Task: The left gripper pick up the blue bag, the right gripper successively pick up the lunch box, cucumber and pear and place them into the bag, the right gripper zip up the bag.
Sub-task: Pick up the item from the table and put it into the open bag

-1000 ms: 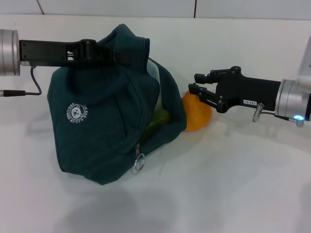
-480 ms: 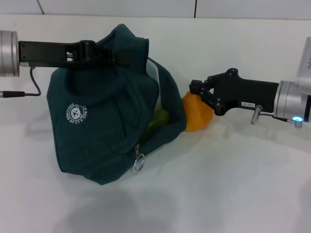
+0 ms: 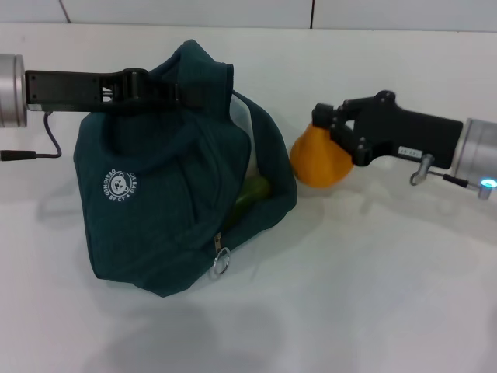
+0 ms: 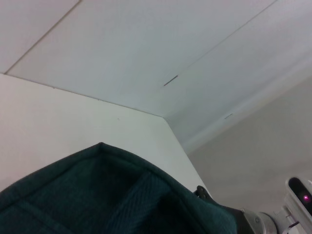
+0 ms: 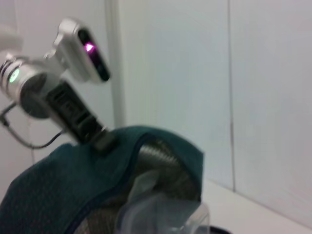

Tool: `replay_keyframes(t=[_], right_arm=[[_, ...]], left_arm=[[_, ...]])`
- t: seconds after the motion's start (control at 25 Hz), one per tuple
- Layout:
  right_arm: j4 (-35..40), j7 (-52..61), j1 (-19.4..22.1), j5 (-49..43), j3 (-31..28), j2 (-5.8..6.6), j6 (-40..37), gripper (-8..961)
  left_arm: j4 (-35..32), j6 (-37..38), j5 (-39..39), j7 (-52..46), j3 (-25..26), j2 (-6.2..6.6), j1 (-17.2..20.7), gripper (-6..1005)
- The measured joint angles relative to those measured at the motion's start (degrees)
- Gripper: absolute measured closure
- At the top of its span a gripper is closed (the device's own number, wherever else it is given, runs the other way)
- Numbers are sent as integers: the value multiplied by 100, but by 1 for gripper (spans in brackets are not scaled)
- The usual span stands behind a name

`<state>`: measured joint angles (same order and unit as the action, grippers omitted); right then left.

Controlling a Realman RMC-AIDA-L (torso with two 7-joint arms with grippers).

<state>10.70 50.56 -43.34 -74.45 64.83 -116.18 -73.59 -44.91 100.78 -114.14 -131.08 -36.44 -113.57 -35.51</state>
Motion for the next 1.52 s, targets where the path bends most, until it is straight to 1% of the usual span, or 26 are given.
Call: replay_keyframes(t=[0.12,0.32,0.6,0.76,0.92,1.08,1.2,1.28,1.52], right_arm=[[240,159,163,97,2,0,-27,919],[339,324,222,382,15,0,-206,910],[288,554,-65,484,89,0,-372,897],[276,759,-272,510,380,-1,-409,890],[333,939,-420,918,1130,0,-422,883],[643,997,-408,1755,2331,0,-327,876],[794,1004,-388,2216,2938,0,-198,871],[837,1051,-383,2443,3212,0,-131,867],[908,1208,-283,3086,3745,0,35,856]], left_arm=[[0,2,0,3,5,1,4,960],[0,3,0,3,6,0,18,960],[70,-6,20,4,5,-14,52,960],[111,-28,108,4,5,-5,57,960],[131,-58,130,4,5,8,80,960],[132,-65,141,4,5,-4,114,960],[133,-67,144,4,5,-8,128,960],[133,-67,146,4,5,-8,130,960],[132,-69,199,-5,5,-7,130,960]])
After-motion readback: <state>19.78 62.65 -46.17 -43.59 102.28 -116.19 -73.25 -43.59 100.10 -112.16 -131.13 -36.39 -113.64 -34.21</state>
